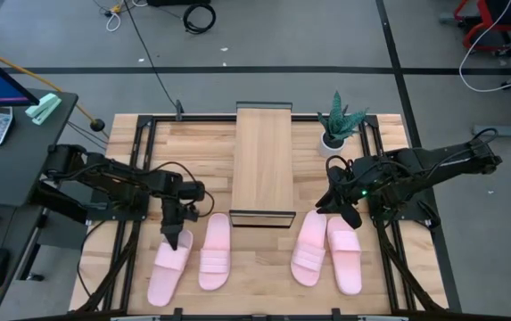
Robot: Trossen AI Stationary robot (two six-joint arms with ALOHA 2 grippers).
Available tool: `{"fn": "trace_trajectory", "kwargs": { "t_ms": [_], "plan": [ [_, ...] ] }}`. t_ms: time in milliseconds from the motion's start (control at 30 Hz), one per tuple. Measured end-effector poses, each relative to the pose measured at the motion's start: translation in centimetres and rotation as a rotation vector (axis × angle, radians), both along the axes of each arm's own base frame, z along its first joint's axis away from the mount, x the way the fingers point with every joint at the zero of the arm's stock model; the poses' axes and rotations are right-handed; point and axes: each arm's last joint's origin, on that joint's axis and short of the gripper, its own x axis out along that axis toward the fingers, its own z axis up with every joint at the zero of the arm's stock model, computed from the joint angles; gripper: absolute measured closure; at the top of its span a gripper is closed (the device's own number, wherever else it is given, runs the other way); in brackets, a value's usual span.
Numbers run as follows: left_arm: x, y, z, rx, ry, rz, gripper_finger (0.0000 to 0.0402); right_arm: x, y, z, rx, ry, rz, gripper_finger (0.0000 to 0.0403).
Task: Pick and place slides into the shelf
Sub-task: Put the pink slide on the shelf
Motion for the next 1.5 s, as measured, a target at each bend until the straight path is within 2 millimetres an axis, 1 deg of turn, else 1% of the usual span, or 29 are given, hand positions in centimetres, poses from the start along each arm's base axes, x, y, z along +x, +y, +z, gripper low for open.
{"fn": "trace_trajectory", "kwargs": {
  "t_ms": [167, 267, 367, 467, 533, 633, 733, 933, 1067, 1333, 1433, 1500],
  "plan": [
    [0.0, -0.4, 0.1, -0.008, 0.004, -0.021, 0.0392, 0.0, 0.0, 0.0, -0.007, -0.002, 0.000, 0.0298],
    [0.4, -0.5, 0.6, -0.012, -0.002, -0.018, 0.0392, 0.0, 0.0, 0.0, -0.011, -0.003, -0.005, 0.0298],
    [1.2, -0.6, 1.9, -0.016, -0.029, -0.014, 0.0392, 0.0, 0.0, 0.0, -0.015, -0.005, -0.002, 0.0298],
    [2.2, -0.6, 3.7, -0.011, -0.054, -0.025, 0.0393, 0.0, 0.0, 0.0, -0.018, -0.006, 0.000, 0.0298],
    [2.7, -0.7, 5.2, 0.004, -0.070, -0.045, 0.0393, 0.0, 0.0, 0.0, -0.024, -0.008, 0.004, 0.0298],
    [3.0, -0.5, 7.6, 0.071, -0.074, -0.068, 0.0393, 0.0, -0.1, 0.0, -0.046, -0.016, 0.010, 0.0298],
    [2.8, 0.0, 10.2, 0.161, -0.064, -0.100, 0.0393, 0.0, -0.1, 0.0, -0.065, -0.020, -0.010, 0.0298],
    [2.2, 1.4, 15.8, 0.399, -0.051, -0.125, 0.0393, 0.1, -0.2, 0.0, -0.072, -0.027, -0.024, 0.0298],
    [2.0, 2.7, 19.6, 0.523, -0.086, -0.073, 0.0393, 0.1, -0.2, 0.1, -0.072, -0.029, -0.024, 0.0298],
    [1.0, 5.3, 27.2, 0.797, -0.291, 0.125, 0.0393, 0.3, -0.2, 0.3, -0.079, -0.065, -0.049, 0.0298],
    [0.2, 6.1, 29.6, 0.907, -0.364, 0.198, 0.0393, 0.3, -0.3, 0.3, -0.088, -0.066, -0.063, 0.0298],
    [-0.3, 6.6, 30.8, 0.974, -0.406, 0.230, 0.0393, 0.3, -0.3, 0.3, -0.090, -0.068, -0.067, 0.0298]
  ]
}}
